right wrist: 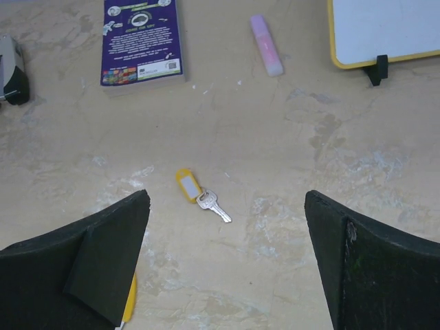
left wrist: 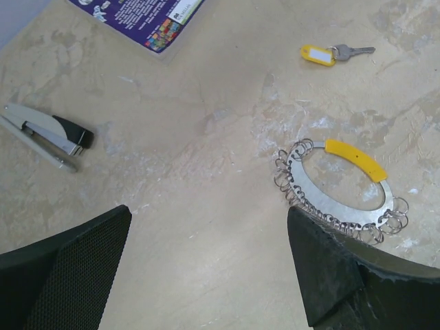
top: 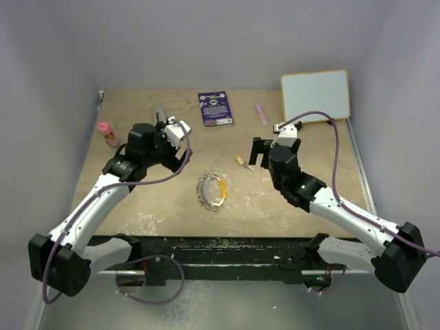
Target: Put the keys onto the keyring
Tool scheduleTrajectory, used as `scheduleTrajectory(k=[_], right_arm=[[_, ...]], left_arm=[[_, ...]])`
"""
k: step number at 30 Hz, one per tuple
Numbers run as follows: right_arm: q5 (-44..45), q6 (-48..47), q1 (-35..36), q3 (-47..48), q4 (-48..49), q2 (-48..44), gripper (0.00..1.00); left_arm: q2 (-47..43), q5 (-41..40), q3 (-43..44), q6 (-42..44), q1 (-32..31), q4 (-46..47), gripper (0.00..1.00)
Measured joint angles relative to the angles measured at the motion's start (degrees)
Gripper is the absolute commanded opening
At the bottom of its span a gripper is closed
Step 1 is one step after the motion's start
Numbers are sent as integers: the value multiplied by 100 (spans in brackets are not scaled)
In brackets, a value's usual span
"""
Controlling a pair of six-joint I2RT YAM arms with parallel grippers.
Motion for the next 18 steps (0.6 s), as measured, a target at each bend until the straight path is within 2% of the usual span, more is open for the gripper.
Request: scheduleTrajectory(k=[2,5,10,14,16,18], right_arm=[[264,46,83,-33,-46,-50,99],[549,179,170,-35,-247,-186,99],[616,315,184,-293,-144,-671,98],[-61,-103,175,-708,295,-833,73],[-629,-400,175,-702,553,-494,58],[-1152,-531,177,-597,717,-17,51]], left_arm=[[350,-302,138,-59,-293,7,99],[616,-614,162,-116,-404,22,98],[516,-931,74,-190,-409,116,98],[57,-994,-138,-181,-409,197,98],[-149,-1075,-273,-177,-409,317,99],[-216,-1211,-387,-173,-409,428,98]])
